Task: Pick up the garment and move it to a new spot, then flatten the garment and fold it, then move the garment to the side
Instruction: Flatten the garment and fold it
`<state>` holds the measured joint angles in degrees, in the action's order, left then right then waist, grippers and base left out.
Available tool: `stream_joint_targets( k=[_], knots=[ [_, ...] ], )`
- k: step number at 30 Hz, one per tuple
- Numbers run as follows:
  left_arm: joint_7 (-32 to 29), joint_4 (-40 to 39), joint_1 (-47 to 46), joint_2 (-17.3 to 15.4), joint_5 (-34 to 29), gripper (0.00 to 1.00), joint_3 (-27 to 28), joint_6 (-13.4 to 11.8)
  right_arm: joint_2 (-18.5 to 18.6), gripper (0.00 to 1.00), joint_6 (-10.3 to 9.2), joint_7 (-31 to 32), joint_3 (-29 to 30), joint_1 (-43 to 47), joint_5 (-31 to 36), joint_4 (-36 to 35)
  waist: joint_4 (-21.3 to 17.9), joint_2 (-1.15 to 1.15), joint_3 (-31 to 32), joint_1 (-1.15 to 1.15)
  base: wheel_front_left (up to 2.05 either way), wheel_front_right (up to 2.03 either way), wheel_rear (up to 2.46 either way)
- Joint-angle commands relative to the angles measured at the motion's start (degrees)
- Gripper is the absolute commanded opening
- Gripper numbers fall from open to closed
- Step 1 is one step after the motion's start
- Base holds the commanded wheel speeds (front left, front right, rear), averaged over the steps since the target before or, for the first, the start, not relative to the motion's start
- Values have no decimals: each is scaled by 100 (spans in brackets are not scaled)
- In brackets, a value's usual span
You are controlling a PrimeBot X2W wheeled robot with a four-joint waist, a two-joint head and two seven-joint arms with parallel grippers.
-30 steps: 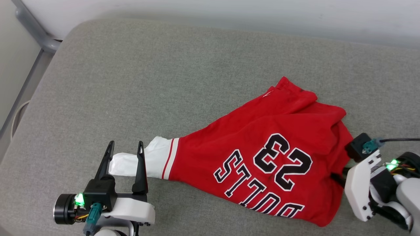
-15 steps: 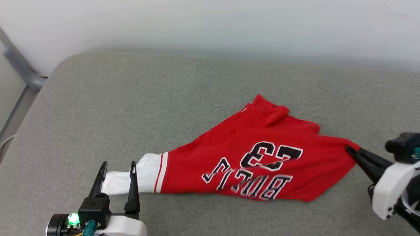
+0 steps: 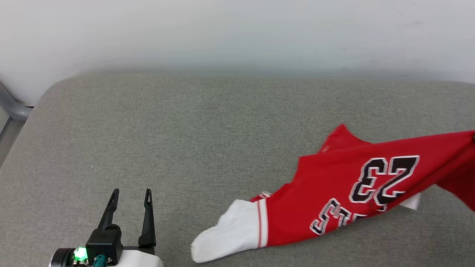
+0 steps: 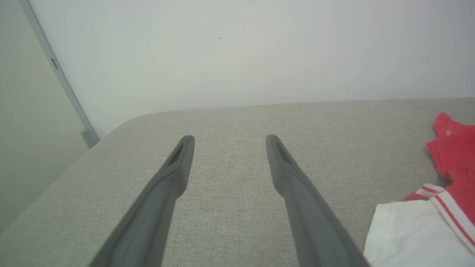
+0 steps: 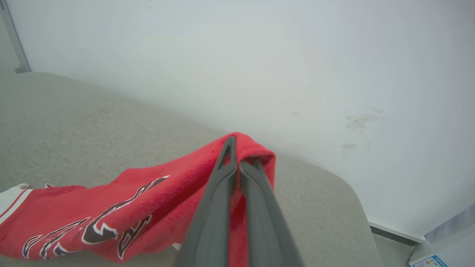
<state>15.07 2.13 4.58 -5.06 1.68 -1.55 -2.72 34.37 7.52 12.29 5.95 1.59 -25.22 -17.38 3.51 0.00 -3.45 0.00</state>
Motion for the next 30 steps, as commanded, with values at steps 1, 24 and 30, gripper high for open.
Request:
stream_joint_targets(
  k=[1,24,30],
  knots=[
    [14,-15,6,4,-43,100,5,19,-58,0,-6,93,218,91,88,-212,-1,0,-16,0,0,0,0],
    [14,-68,-751,173,38,100,-319,152,1175,0,-6,445,-1430,-2777,196,872,858,0,-1087,0,0,0,0],
    [14,-76,-1010,204,69,100,-463,131,833,0,-7,561,-3129,-4474,55,2060,1101,0,-1449,0,0,0,0]
  ],
)
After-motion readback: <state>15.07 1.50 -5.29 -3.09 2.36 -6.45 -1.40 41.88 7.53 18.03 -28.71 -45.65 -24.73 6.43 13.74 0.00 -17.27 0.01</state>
